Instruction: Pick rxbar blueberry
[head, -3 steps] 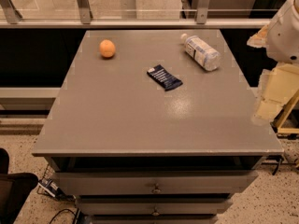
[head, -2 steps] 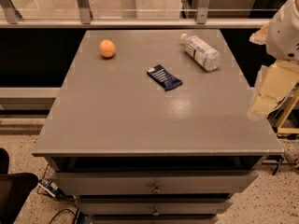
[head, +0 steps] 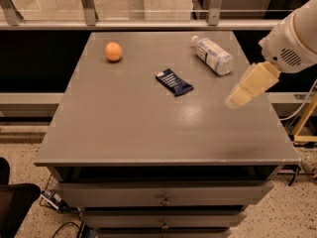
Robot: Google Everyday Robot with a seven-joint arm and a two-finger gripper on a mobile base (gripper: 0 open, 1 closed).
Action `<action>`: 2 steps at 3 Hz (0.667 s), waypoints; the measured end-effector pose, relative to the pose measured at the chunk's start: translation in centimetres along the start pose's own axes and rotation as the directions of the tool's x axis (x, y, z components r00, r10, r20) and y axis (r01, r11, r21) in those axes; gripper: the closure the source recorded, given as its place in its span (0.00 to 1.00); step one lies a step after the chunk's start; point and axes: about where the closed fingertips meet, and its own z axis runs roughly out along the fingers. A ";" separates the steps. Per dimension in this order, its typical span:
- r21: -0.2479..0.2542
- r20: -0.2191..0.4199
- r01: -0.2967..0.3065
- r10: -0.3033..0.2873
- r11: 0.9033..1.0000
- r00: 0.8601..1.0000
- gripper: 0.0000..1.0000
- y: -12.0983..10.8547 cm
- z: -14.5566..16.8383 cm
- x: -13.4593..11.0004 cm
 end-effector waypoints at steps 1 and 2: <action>0.002 0.137 -0.082 0.081 0.997 0.987 0.00 -1.0 3.3 -2.1; 0.009 0.278 -0.123 0.116 0.992 0.954 0.00 -1.9 6.1 -4.8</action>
Offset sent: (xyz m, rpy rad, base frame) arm 0.1533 0.0533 0.0257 0.4805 -0.5497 -0.1372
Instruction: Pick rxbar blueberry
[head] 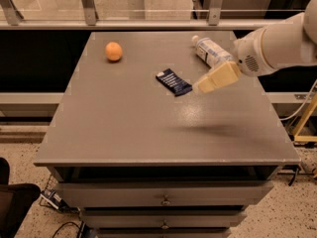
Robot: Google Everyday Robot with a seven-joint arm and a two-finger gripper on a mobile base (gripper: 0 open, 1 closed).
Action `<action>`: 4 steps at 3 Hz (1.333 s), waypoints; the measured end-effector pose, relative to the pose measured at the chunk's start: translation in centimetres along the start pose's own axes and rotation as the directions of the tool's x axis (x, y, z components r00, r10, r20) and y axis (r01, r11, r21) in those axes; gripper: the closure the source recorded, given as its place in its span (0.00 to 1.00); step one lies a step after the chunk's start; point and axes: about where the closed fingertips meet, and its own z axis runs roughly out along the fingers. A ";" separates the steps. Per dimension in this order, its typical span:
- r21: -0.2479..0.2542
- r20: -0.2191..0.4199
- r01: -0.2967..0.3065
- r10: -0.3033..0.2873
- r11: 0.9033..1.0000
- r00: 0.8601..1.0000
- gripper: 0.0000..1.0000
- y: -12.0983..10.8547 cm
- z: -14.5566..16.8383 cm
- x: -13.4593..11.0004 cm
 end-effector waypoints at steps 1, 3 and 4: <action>0.043 0.185 0.009 -0.017 0.999 0.983 0.00 -1.9 3.1 -4.9; 0.097 0.235 0.003 -0.026 0.995 0.972 0.00 -3.3 3.0 -6.2; 0.060 0.257 -0.006 -0.010 0.998 0.966 0.00 -2.9 4.6 -6.1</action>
Offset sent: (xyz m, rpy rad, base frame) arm 0.0433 0.0255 0.0151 0.0952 -0.1352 0.0113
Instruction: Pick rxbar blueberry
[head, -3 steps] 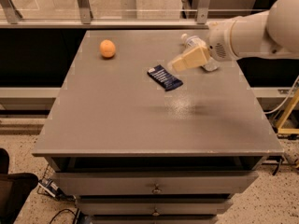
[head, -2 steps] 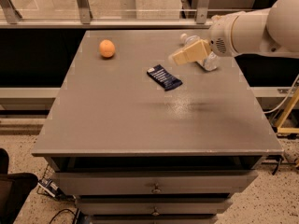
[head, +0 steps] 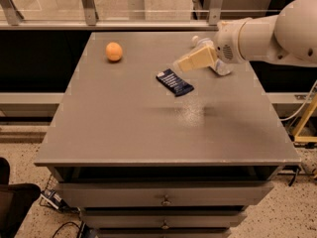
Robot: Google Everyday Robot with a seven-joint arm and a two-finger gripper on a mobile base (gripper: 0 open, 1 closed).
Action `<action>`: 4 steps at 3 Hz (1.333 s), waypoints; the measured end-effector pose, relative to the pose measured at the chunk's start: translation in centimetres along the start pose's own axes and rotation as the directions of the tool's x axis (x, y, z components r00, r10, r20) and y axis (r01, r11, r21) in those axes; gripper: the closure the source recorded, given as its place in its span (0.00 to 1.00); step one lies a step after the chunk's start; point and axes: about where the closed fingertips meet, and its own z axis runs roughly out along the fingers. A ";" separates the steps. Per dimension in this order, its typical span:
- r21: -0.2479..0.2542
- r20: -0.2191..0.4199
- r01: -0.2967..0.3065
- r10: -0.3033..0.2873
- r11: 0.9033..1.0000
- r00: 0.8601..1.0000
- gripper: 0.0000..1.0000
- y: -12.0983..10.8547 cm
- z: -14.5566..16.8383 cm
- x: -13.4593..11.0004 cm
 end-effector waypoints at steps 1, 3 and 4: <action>-0.067 0.057 -0.059 0.062 0.996 0.996 0.00 1.3 2.7 1.6; -0.137 0.104 -0.099 0.114 0.986 0.988 0.00 4.3 6.3 4.1; -0.147 0.077 -0.087 0.099 0.985 0.992 0.00 5.7 8.0 5.8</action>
Offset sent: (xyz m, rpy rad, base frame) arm 0.0115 0.0515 -0.0768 0.2466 0.0481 0.1199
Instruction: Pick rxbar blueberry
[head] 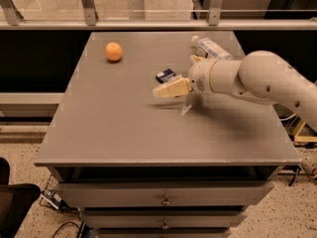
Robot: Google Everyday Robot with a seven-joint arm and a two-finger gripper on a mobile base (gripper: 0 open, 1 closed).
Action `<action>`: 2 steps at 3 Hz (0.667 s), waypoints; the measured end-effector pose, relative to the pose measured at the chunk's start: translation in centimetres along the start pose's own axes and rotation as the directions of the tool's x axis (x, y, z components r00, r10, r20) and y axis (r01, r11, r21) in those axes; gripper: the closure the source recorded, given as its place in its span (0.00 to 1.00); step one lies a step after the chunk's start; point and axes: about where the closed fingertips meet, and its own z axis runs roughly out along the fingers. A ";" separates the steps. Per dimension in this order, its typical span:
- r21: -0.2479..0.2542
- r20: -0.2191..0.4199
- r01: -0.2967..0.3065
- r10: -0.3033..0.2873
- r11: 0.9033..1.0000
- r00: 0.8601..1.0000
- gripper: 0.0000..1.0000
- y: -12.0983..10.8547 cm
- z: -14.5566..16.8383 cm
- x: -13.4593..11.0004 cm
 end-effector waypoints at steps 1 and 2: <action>-0.015 -0.014 -0.002 0.001 1.000 1.000 0.00 0.6 1.5 2.0; -0.028 -0.012 -0.018 0.018 0.999 1.000 0.00 0.9 2.8 3.9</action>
Offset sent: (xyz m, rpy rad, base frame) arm 0.0075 0.0136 -0.0780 0.0368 0.0489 0.0174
